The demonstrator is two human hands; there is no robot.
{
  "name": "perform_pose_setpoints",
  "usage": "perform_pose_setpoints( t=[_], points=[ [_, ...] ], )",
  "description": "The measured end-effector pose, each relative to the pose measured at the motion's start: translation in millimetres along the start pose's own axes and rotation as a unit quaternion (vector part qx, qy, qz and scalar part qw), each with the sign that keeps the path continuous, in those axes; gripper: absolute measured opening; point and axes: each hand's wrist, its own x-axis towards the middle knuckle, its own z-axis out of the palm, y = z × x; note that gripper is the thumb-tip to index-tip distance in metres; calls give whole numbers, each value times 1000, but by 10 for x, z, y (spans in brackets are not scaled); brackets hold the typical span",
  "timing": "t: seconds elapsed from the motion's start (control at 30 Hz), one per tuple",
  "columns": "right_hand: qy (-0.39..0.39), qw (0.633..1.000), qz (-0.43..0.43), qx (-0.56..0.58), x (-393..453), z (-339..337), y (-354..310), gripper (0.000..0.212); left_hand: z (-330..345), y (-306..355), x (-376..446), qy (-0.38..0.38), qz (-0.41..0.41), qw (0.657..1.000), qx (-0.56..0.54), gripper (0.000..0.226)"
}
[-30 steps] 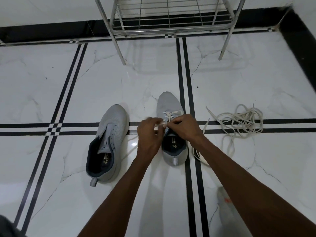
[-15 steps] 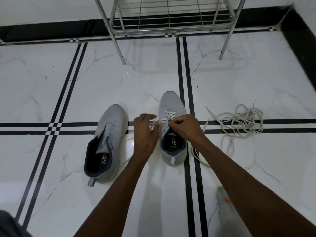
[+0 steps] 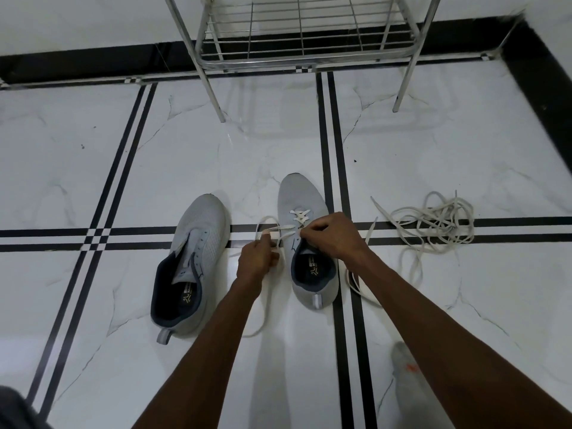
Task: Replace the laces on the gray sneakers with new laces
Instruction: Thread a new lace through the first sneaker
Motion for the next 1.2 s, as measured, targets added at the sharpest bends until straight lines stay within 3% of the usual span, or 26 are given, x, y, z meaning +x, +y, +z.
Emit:
perform_pose_setpoints(
  t=[0.13, 0.2, 0.27, 0.43, 0.53, 0.6, 0.7, 0.77, 0.83, 1.03, 1.1, 1.2],
  points=[
    [30, 999, 5, 34, 25, -4, 46, 14, 44, 248, 53, 4, -27, 991, -131, 37],
    [77, 994, 10, 70, 64, -21, 44, 17, 41, 415, 27, 14, 7, 984, -180, 29],
    [74, 992, 22, 95, 114, -35, -4, 21, 18, 539, -23, -9, 61, 978, -201, 26],
    [-32, 981, 62, 182, 273, -70, -255, 41, 6, 685, -62, -51, 271, 961, -5, 32],
    [-80, 959, 122, 243, 414, -63, -360, 47, 38, 709, -58, -111, 303, 939, 119, 31],
    [-81, 935, 150, 310, 499, -62, -404, 39, 39, 687, -73, -114, 317, 924, 183, 29],
    [-43, 863, 180, 470, 581, -122, -426, 19, -9, 610, -115, -90, 308, 930, 182, 29],
    [-43, 820, 175, 543, 613, -180, -386, 18, -68, 540, -133, -79, 275, 952, 113, 28],
    [-34, 802, 164, 574, 637, -236, -328, 23, -124, 463, -120, -48, 220, 974, 28, 27],
    [44, 803, 171, 569, 652, -414, -159, 11, -238, 220, 83, 54, 5, 993, -102, 26],
    [43, 821, 167, 545, 641, -415, -103, 12, -213, 178, 103, 61, 11, 995, -84, 23],
    [34, 871, 142, 468, 572, -350, -93, 13, -145, 239, 70, 148, 139, 979, 14, 15]
  ],
)
